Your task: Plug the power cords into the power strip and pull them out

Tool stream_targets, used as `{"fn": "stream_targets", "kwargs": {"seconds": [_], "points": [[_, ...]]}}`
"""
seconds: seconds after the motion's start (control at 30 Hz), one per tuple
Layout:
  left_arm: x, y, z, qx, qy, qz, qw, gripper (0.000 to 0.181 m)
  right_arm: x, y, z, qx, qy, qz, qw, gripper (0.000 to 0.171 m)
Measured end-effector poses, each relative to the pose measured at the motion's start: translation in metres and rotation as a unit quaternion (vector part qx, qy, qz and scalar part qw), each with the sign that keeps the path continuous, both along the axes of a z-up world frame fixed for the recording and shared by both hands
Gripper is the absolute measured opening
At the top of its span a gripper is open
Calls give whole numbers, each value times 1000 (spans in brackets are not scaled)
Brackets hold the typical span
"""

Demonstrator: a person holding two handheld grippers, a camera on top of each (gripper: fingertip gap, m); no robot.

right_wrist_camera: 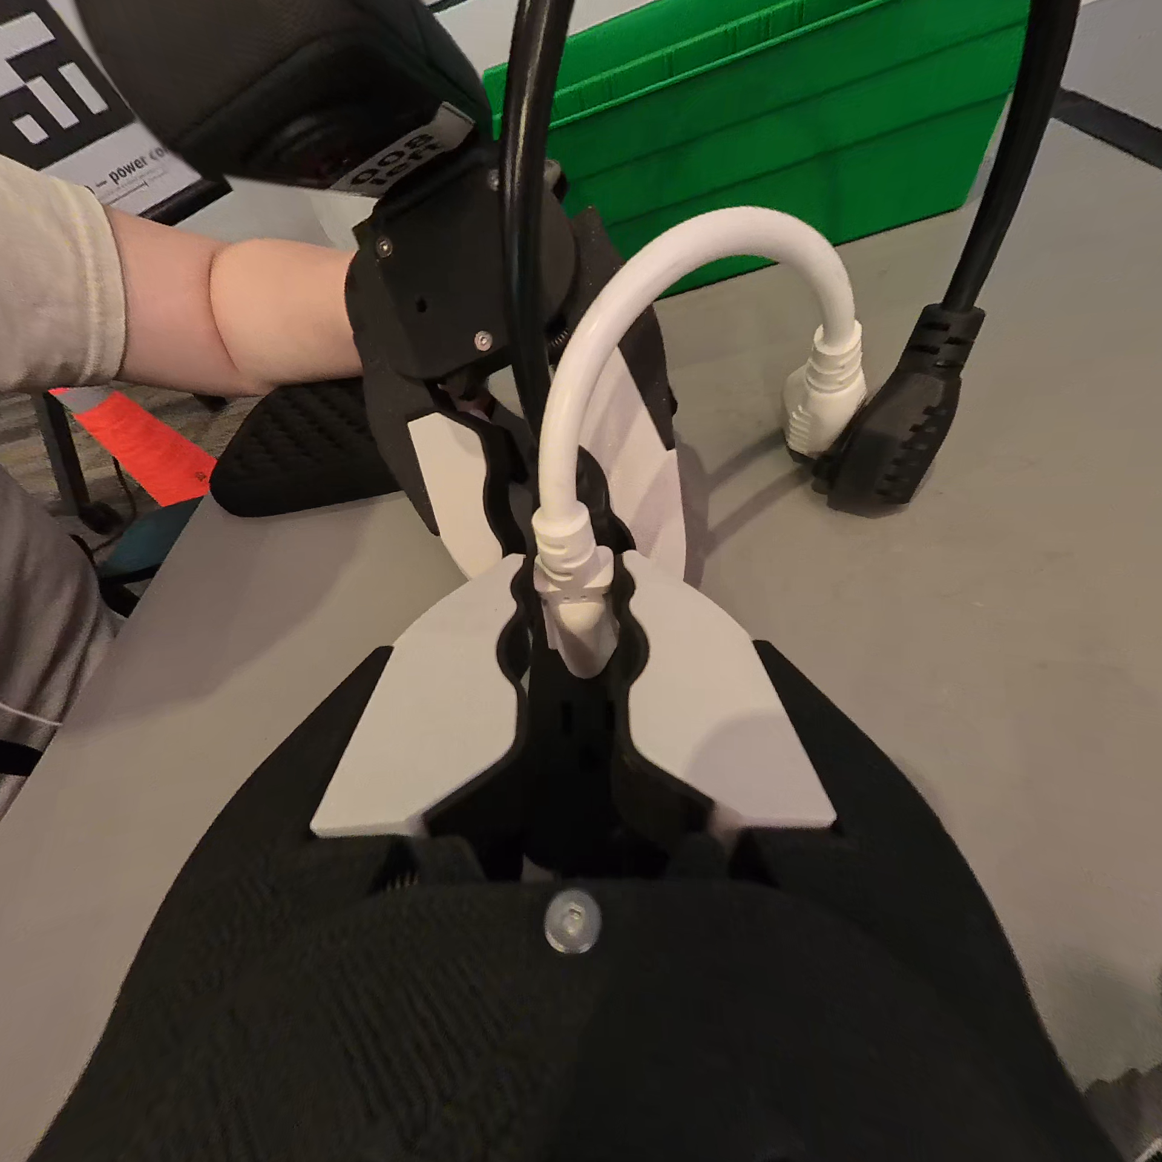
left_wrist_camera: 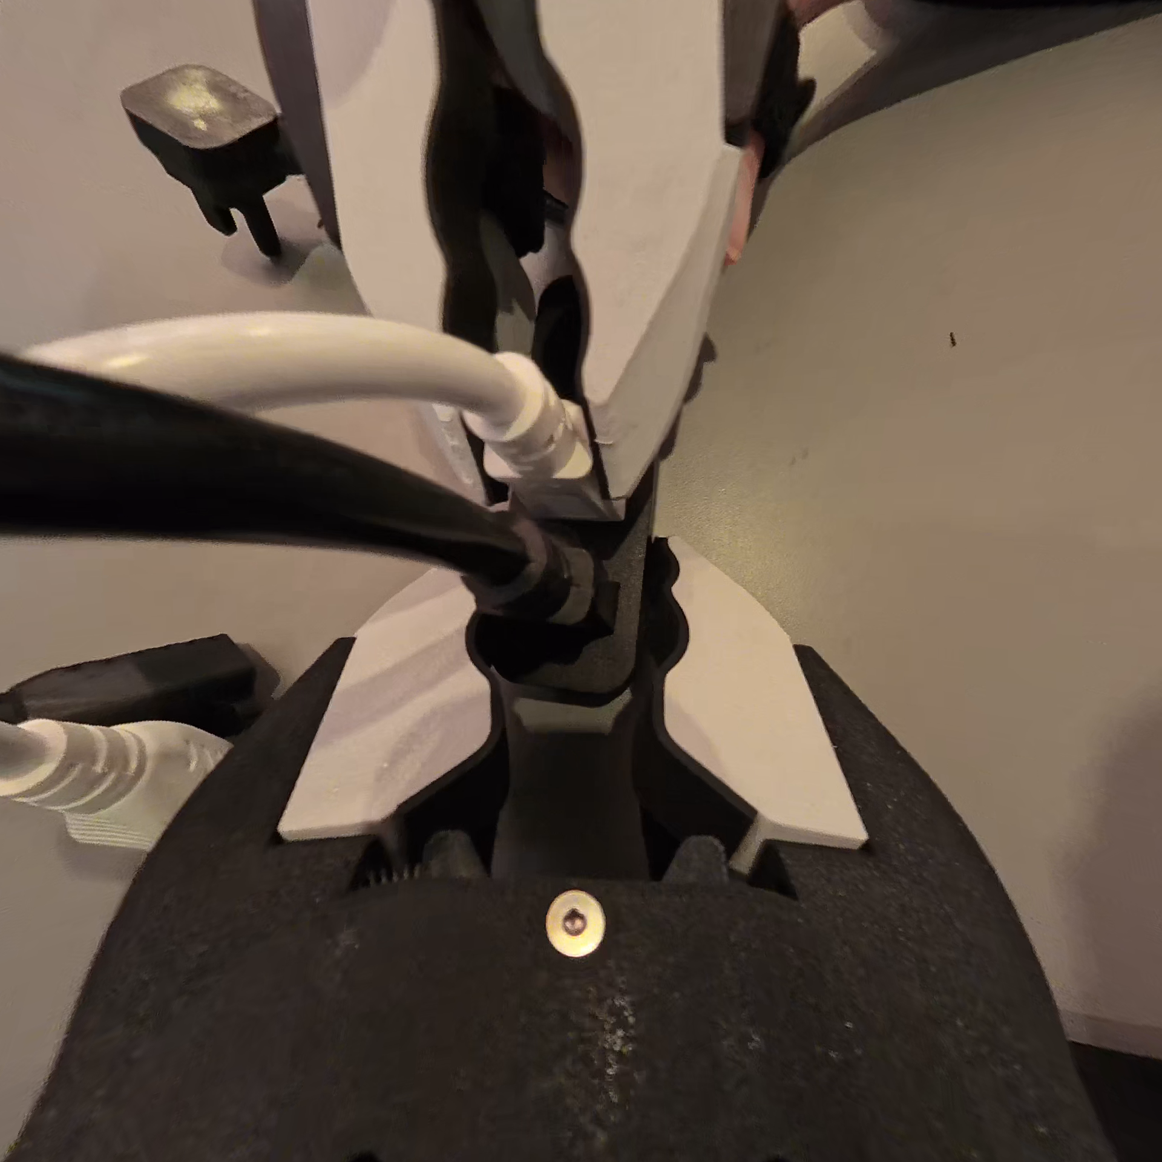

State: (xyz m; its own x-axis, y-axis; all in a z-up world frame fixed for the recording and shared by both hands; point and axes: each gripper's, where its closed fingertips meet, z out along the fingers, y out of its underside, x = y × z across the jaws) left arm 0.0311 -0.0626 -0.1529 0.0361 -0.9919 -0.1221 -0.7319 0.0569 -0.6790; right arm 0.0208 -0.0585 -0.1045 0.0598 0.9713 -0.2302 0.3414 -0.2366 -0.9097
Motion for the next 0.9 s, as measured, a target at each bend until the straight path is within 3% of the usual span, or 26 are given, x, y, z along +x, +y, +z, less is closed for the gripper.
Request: {"fn": "stream_targets", "kwargs": {"seconds": [0.13,0.27,0.6,0.73,0.9], "points": [[1,0,-1,-19,-3,16,1000,46,0,-6,0,98,-3,15,995,21],[1,-4,-3,-60,-14,7,998,44,-3,-8,1,130,-8,14,991,21],[0,-4,-4,-28,-1,3,1000,46,-2,-1,4,6,3,8,1000,19],[1,-2,-1,-79,-32,15,996,46,0,1,5,12,16,2,1000,19],[0,-2,-4,-59,-23,13,998,46,-4,-4,3,79,-21,2,997,20]]}}
